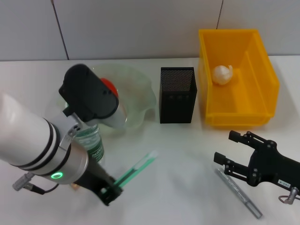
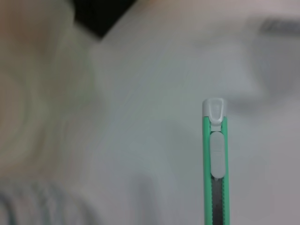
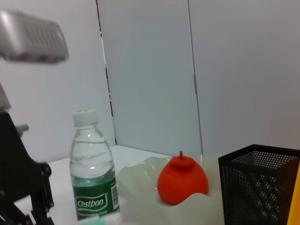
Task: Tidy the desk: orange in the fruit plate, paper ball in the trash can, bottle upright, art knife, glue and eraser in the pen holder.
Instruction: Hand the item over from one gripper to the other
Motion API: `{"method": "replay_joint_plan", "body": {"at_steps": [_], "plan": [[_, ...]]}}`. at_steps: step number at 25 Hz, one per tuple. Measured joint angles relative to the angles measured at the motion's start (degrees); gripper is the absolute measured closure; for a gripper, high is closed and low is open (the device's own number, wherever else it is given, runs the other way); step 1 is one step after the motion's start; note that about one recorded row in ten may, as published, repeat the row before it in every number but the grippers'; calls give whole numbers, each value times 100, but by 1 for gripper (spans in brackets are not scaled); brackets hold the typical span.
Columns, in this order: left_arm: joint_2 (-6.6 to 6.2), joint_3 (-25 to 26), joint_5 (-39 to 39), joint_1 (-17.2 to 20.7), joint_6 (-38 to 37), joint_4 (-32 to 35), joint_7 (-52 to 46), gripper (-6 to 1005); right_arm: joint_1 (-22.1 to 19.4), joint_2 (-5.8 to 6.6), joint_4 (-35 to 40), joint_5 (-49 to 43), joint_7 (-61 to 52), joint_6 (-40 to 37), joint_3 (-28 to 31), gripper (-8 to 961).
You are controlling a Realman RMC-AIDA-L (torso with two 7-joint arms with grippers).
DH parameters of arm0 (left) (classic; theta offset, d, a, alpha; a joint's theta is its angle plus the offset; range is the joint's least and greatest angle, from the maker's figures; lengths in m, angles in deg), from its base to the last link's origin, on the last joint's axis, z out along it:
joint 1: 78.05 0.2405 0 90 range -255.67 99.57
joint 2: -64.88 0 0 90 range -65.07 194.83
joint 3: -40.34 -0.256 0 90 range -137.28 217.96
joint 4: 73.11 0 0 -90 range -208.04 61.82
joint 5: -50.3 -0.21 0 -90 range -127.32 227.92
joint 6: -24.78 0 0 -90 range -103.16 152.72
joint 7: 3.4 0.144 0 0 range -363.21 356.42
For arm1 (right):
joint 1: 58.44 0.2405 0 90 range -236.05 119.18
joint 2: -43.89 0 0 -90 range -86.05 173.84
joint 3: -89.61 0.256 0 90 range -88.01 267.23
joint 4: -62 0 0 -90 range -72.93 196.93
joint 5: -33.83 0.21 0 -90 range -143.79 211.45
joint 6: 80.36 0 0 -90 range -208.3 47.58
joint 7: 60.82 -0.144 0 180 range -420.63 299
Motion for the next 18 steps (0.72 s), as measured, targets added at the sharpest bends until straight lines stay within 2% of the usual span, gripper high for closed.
{"method": "replay_joint_plan", "body": {"at_steps": [5,10,11,14,15,18], "plan": [[-5,306,857,250,244,443,393,798,-15,0,-2,0,0,-21,87,195],[-10,576,1523,522,638,536,921,795,-20,0,11,0,0,-51,158,195],[-14,612,1868,707,975,541,1344,795,-30,0,11,0,0,-56,188,195],[-10,560,2018,824,1223,540,1627,793,-54,0,4,0,-35,-126,274,194],[-2,450,2153,962,1604,504,1991,792,-61,0,2,-1,-43,-157,313,194],[-4,333,2442,1090,2035,392,2425,790,-76,0,8,-1,-51,-249,457,194]]}}
